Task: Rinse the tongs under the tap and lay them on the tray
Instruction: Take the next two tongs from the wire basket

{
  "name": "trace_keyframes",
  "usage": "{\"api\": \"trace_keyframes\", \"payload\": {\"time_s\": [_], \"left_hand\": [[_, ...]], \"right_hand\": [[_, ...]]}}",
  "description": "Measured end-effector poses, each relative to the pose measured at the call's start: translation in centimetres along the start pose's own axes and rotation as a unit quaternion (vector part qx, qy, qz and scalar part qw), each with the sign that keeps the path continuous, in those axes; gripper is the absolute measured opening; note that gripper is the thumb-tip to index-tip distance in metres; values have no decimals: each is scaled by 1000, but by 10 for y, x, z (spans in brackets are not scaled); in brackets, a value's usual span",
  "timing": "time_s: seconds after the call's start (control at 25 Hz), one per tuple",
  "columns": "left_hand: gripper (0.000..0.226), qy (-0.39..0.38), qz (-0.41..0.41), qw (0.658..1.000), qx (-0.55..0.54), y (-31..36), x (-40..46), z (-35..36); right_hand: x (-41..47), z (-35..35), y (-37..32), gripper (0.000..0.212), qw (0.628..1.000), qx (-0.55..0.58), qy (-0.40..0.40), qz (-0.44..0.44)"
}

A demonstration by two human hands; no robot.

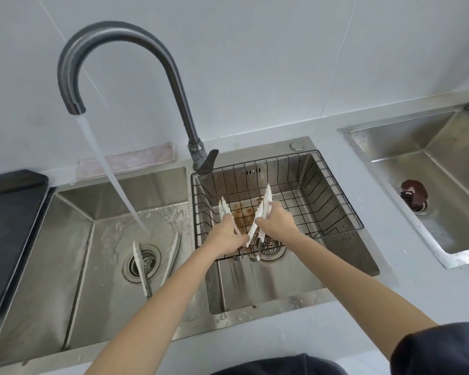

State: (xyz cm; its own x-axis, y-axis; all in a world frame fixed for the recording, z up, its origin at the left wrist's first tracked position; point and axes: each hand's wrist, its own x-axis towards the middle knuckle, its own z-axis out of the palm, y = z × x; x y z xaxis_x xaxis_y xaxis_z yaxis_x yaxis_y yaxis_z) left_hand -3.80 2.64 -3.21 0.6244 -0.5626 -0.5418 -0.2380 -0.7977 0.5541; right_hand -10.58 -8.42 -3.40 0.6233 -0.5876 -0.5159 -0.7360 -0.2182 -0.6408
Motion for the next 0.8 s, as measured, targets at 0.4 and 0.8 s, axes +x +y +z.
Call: {"api": "trace_keyframes", "payload": {"time_s": [0.4, 0.8], "left_hand": [[30, 152, -14, 934, -323, -48, -20, -35], [9, 213, 7, 890, -402, -140, -52, -93]], "right_hand": [[-28, 40, -34, 49, 995, 37, 17, -95], [-23, 130, -96, 53, 985, 159, -34, -58]]}}
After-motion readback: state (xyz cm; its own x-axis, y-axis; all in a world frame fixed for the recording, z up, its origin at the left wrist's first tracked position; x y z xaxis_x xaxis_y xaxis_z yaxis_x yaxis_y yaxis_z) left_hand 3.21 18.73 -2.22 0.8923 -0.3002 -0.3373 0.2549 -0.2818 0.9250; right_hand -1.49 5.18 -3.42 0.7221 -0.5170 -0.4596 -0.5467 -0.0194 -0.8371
